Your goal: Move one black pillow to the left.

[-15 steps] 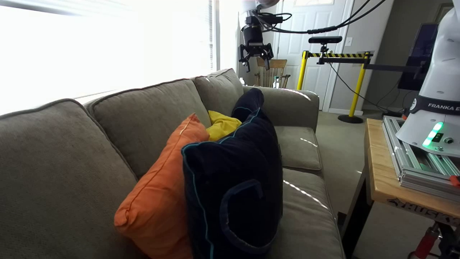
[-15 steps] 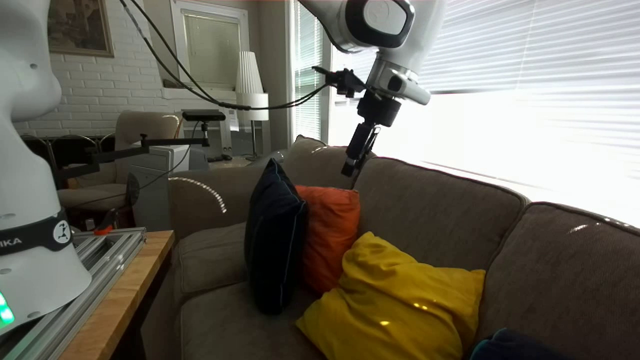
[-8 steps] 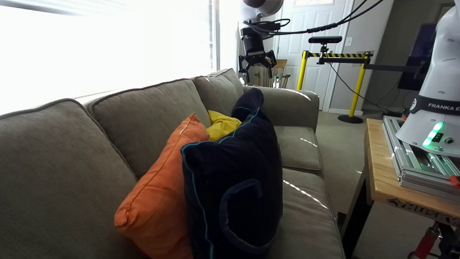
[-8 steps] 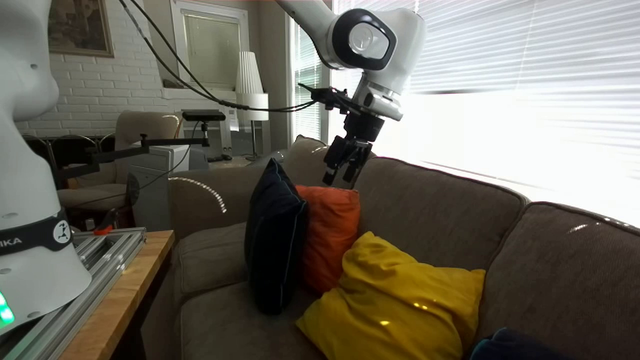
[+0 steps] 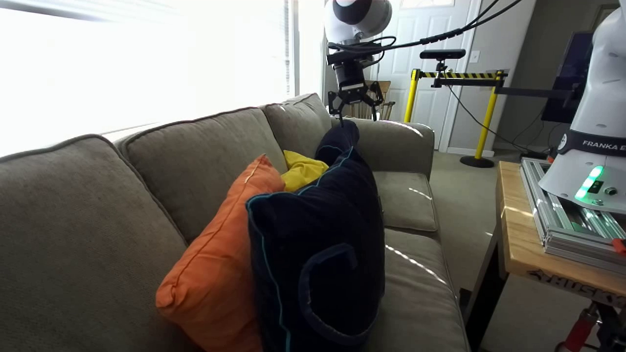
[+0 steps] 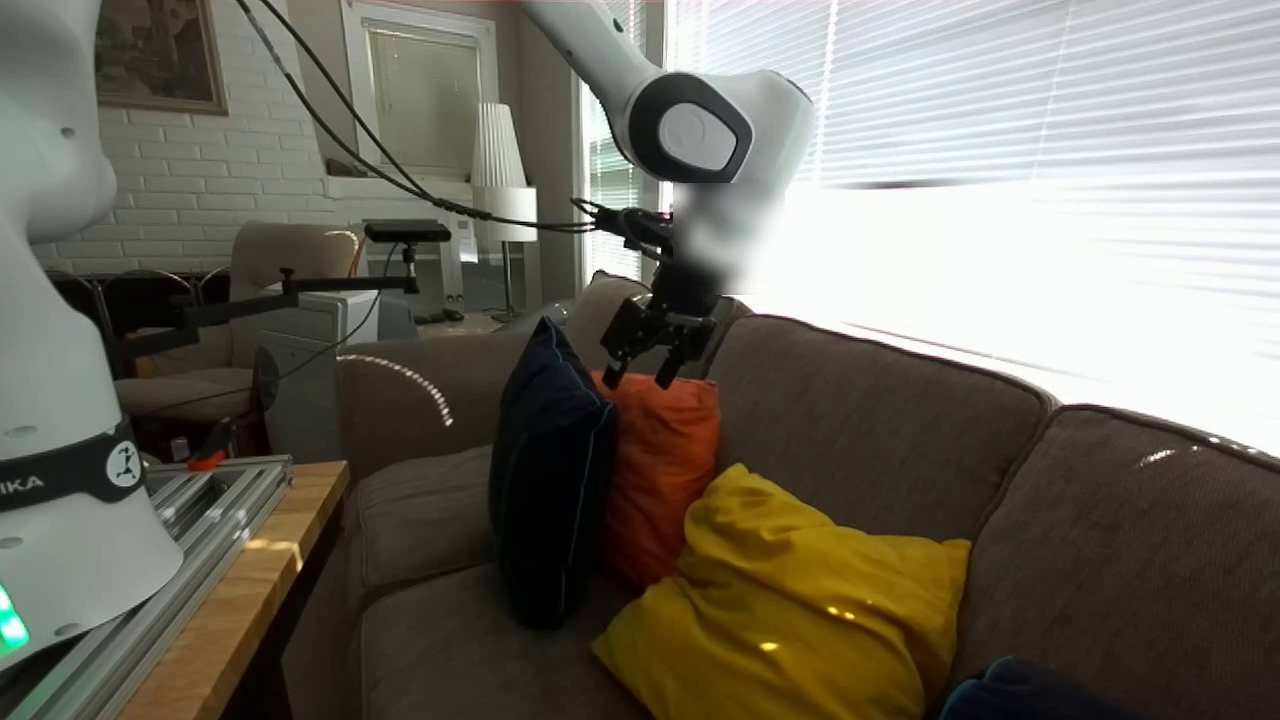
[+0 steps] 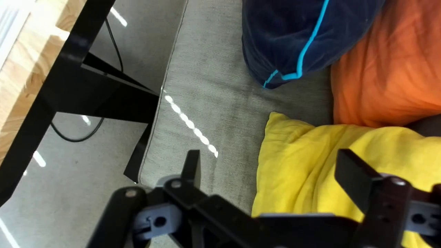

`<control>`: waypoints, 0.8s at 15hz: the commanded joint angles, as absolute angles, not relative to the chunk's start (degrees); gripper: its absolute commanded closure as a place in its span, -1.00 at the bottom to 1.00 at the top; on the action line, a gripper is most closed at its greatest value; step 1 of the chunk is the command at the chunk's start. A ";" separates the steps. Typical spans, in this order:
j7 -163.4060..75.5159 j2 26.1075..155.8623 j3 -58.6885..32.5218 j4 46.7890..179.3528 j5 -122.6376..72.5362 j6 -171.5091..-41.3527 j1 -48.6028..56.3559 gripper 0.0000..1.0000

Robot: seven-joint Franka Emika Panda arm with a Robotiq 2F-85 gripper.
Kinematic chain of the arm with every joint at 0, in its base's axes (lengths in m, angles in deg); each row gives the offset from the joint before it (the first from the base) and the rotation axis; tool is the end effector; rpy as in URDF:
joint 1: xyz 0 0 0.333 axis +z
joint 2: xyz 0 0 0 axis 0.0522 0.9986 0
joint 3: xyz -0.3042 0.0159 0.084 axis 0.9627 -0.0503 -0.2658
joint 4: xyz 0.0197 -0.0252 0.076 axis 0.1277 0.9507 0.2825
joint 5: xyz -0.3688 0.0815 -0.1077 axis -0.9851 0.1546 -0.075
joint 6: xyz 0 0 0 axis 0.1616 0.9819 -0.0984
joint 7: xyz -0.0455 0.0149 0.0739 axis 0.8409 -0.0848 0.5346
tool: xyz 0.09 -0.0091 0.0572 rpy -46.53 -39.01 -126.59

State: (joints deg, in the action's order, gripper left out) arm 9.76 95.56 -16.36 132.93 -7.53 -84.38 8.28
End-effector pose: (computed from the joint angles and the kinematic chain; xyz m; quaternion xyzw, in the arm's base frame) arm 0.5686 0.0624 0.2652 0.8395 -0.5023 -0.2070 0.0043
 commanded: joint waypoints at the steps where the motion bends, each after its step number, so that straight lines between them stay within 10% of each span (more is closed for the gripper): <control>1: 9.98 92.91 -17.76 138.88 -5.20 -89.97 9.27 -1.00; 12: 16.36 98.11 -16.89 135.57 -2.64 -91.70 8.58 -1.00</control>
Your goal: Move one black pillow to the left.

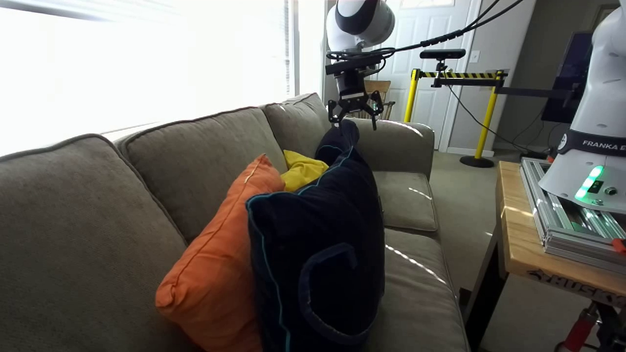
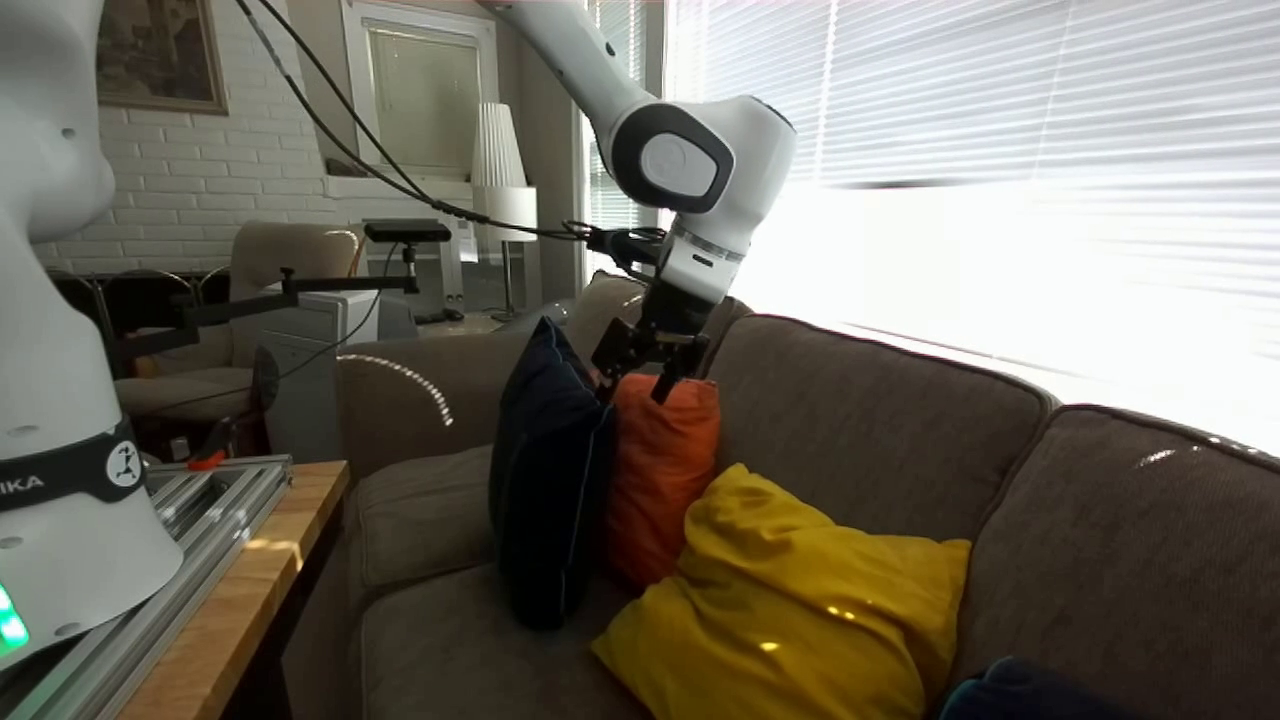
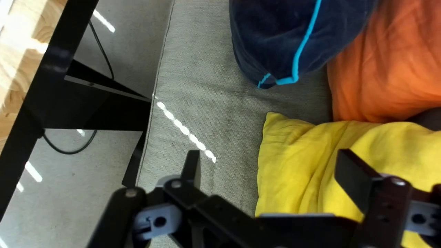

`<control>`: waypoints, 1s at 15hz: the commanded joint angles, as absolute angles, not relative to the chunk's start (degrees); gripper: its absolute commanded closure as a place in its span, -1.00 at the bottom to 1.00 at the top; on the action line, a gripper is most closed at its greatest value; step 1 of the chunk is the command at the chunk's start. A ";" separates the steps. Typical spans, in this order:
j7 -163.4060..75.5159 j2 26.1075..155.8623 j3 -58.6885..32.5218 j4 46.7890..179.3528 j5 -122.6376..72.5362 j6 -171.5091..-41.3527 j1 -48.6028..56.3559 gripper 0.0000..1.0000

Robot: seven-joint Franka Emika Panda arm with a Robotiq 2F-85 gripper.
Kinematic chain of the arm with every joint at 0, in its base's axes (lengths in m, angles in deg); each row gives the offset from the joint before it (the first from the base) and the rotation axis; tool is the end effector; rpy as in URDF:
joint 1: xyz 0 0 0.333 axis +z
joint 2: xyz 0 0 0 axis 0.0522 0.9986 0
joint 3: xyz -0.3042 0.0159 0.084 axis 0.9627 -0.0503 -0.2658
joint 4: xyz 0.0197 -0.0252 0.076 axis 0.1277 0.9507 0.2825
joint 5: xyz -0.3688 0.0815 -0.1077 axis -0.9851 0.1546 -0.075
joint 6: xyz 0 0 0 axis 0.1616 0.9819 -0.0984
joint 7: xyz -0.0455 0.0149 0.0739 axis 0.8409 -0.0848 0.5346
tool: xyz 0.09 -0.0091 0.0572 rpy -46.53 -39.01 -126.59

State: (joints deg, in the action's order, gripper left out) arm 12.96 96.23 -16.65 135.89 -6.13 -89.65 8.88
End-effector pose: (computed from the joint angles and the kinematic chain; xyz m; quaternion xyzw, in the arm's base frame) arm 0.5611 0.0688 0.2433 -0.8227 0.5331 0.1975 0.0002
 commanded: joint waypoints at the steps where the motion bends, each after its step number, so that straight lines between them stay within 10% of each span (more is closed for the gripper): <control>1: 17.17 98.54 -17.18 135.72 -1.58 -92.01 8.57 -1.00; 15: 20.67 102.25 -20.95 137.86 6.04 -93.94 10.66 -1.00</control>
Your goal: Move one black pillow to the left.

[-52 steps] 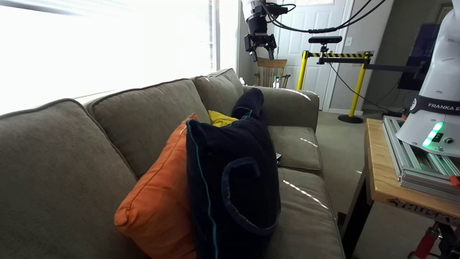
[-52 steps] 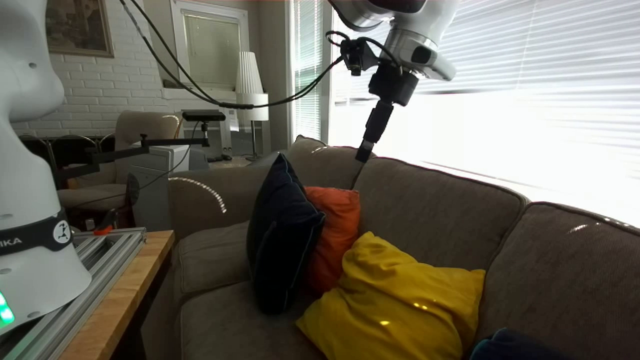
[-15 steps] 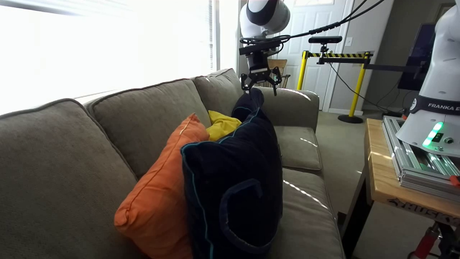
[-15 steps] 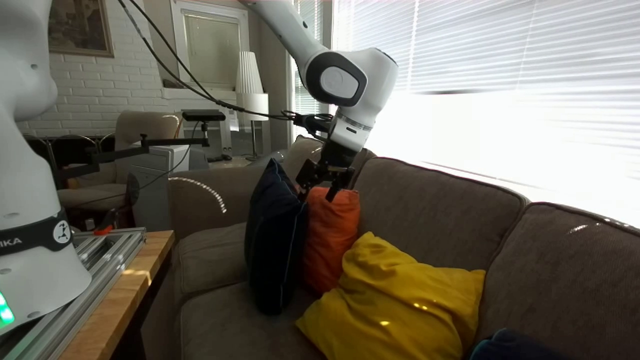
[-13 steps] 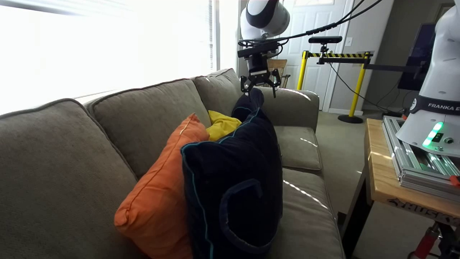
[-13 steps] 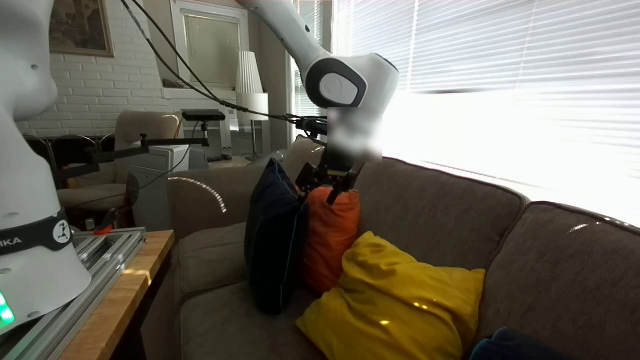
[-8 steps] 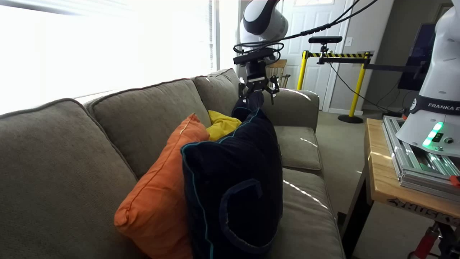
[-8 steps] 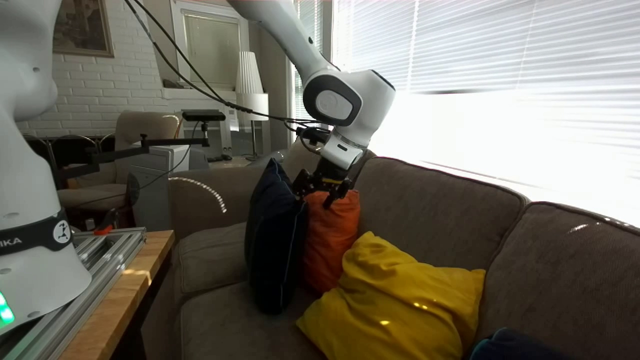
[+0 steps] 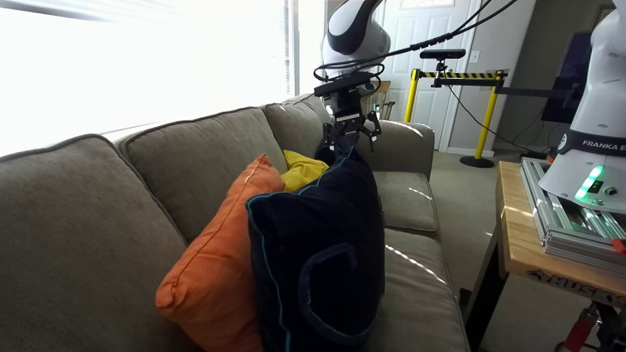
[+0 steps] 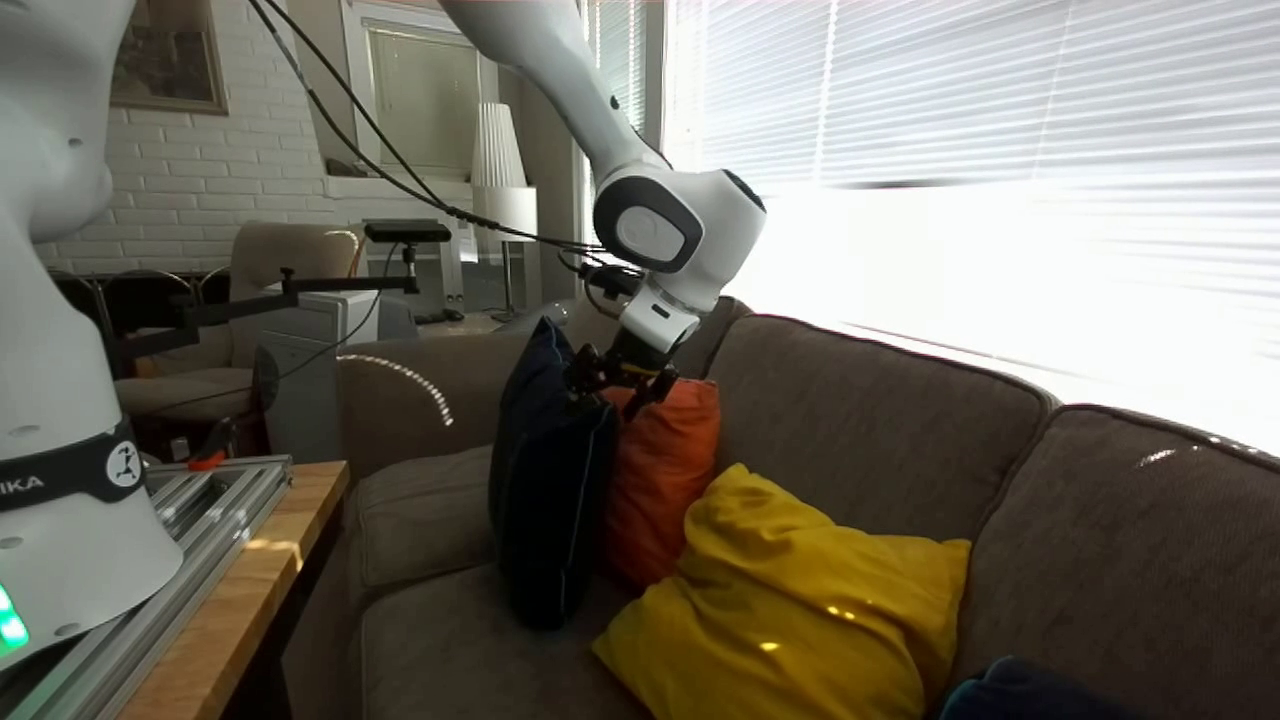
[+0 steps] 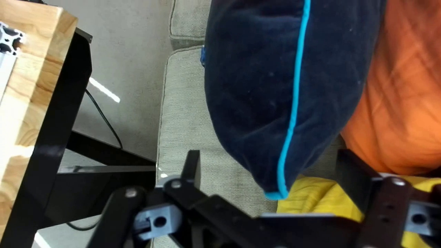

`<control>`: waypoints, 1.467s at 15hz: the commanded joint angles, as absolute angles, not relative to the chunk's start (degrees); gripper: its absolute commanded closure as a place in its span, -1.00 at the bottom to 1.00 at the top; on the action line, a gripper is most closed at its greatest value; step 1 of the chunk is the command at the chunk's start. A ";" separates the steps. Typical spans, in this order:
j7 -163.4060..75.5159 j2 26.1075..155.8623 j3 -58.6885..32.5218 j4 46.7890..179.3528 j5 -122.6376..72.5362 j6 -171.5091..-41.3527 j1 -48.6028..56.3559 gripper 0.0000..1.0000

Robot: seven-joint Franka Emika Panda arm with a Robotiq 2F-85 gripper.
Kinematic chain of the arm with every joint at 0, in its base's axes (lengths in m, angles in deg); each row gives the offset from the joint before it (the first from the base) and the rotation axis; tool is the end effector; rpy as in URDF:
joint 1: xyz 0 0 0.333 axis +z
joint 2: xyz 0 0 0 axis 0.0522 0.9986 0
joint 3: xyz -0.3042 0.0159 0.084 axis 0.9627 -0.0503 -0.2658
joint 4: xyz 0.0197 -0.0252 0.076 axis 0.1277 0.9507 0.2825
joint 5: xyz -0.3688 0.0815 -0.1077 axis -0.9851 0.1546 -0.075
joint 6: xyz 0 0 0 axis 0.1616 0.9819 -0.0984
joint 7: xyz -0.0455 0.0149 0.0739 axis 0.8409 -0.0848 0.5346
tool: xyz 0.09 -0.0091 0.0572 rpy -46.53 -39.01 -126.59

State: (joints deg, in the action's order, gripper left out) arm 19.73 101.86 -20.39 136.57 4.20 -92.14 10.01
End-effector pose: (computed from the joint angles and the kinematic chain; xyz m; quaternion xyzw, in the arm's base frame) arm 0.5444 0.1215 0.1887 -0.7589 0.5937 0.2669 0.0182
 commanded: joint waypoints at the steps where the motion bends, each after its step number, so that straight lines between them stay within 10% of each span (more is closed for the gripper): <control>1: 20.74 102.56 -21.09 138.05 6.09 -94.17 10.88 -0.50; 12: 22.06 104.98 -21.82 137.35 7.26 -95.86 11.21 0.95; 22: 27.47 106.74 -22.19 127.44 8.11 -92.15 11.41 0.96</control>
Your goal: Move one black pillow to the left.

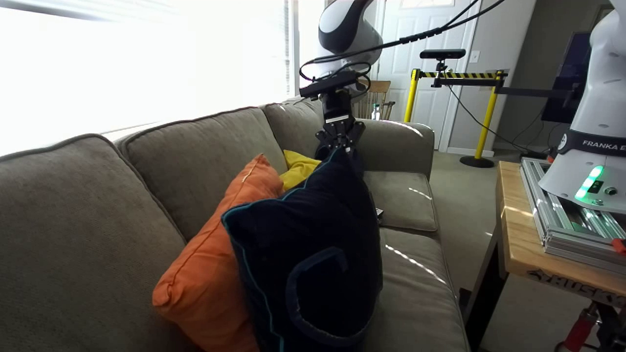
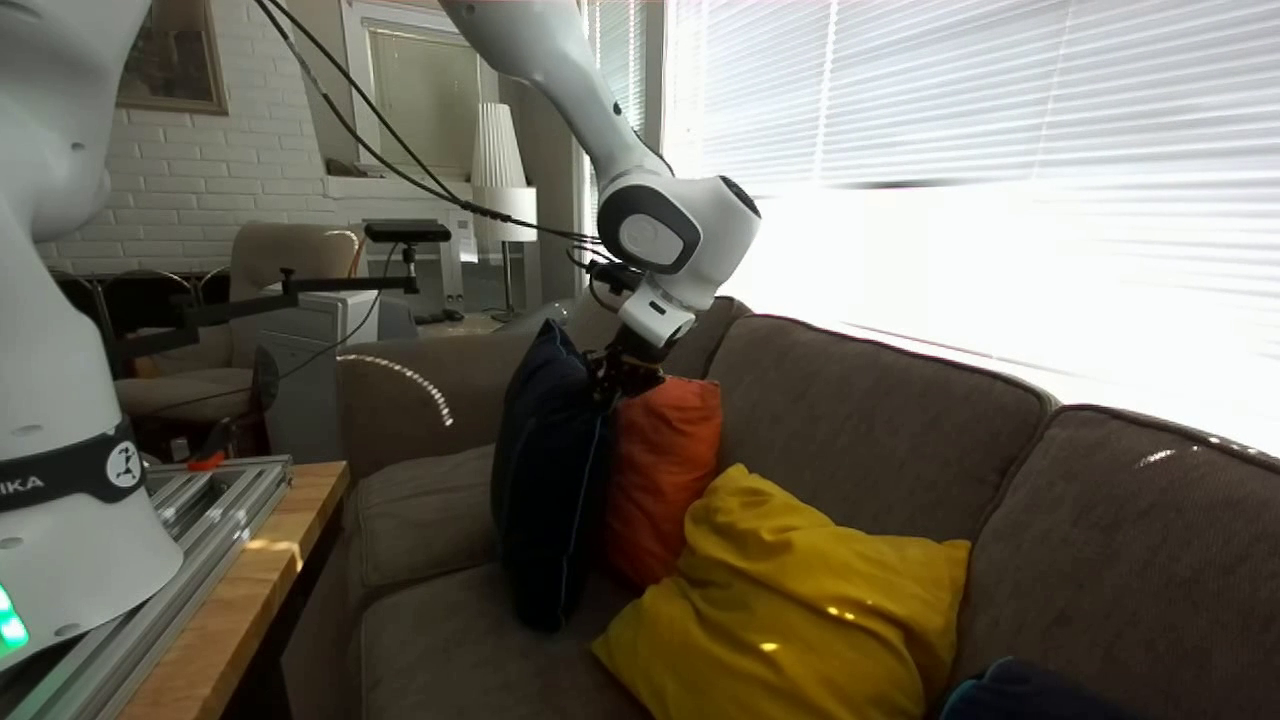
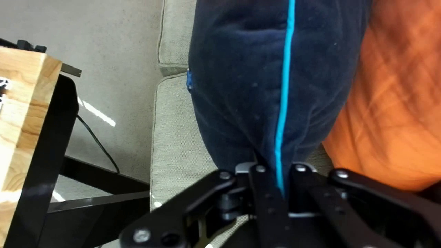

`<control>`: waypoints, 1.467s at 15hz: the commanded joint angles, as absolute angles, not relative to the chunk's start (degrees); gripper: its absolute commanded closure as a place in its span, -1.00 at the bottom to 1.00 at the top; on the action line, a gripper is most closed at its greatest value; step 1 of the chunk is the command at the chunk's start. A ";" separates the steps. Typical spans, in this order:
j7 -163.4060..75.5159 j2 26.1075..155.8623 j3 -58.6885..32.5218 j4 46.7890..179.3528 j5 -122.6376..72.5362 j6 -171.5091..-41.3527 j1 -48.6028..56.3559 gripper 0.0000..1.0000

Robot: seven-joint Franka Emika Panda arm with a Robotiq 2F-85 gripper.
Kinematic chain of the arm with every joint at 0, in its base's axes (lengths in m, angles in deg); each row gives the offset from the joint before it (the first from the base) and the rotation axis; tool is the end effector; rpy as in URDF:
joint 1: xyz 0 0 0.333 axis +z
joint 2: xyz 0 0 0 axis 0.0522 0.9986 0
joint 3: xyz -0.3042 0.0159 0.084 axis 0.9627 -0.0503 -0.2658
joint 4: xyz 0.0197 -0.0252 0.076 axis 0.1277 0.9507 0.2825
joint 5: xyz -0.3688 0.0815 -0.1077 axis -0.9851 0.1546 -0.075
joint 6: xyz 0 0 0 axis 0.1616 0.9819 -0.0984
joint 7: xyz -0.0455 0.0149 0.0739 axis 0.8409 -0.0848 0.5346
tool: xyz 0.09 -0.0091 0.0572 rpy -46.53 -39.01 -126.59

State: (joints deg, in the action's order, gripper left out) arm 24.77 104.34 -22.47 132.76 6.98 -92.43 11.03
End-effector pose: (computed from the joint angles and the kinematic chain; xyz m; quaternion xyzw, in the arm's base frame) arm 0.5572 0.1567 0.1892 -0.7362 0.6166 0.2773 0.0301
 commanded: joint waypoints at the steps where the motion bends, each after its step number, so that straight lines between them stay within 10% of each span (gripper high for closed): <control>1: 28.17 107.98 -22.10 125.71 7.76 -92.44 11.51 0.96; 21: 38.07 127.08 -23.01 101.92 5.29 -113.63 18.40 0.96; 22: 38.39 126.87 -22.82 102.55 5.00 -114.16 18.58 0.35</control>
State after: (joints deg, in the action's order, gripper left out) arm 35.10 124.58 -22.95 105.70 6.34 -111.12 17.46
